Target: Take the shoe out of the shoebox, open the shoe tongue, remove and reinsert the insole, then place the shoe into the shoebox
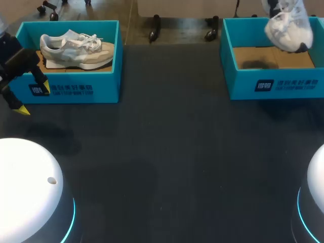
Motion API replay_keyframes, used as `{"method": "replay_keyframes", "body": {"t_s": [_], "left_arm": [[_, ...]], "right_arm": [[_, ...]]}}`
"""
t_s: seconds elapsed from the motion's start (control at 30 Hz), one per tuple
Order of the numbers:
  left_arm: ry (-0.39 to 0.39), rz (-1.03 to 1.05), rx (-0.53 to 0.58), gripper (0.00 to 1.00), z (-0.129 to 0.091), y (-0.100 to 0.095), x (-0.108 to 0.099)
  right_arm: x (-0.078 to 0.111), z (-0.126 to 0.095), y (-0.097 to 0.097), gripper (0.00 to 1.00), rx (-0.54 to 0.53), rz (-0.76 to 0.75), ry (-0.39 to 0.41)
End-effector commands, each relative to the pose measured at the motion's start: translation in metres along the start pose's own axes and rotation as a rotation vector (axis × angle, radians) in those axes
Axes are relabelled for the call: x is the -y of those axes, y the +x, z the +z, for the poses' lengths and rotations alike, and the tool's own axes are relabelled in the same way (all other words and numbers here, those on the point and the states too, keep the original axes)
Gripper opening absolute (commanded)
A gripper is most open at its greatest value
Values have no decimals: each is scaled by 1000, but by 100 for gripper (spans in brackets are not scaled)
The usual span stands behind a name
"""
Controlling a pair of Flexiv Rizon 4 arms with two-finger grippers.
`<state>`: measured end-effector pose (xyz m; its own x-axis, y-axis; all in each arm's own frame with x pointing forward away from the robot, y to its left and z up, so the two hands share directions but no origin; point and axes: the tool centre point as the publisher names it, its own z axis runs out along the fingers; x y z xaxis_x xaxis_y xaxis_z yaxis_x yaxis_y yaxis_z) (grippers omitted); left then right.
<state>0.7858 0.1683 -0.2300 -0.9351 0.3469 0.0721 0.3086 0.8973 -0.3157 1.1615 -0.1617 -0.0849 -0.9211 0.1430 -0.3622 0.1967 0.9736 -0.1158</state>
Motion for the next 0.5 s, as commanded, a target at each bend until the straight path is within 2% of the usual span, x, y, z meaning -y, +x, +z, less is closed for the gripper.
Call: {"method": "replay_keyframes", "body": {"t_s": [0.03,0.1,0.13,0.2,0.23,0.3,0.33,0.5], "left_arm": [[-3,0,-2,100,-1,0,0],[-3,0,-2,100,-1,0,0],[-3,0,-2,100,-1,0,0],[-3,0,-2,100,-1,0,0],[-3,0,-2,100,-1,0,0],[-3,0,-2,100,-1,0,0],[-3,0,-2,100,-1,0,0],[-3,0,-2,100,-1,0,0]], "right_arm": [[26,7,5,0,16,272,70],[39,9,7,0,8,408,97],[45,10,8,0,-5,489,158],[56,12,10,0,-23,608,181],[61,13,11,0,-30,669,228],[71,16,14,0,-66,794,246],[76,17,15,0,-93,854,288],[87,20,21,0,-151,1047,338]]}}
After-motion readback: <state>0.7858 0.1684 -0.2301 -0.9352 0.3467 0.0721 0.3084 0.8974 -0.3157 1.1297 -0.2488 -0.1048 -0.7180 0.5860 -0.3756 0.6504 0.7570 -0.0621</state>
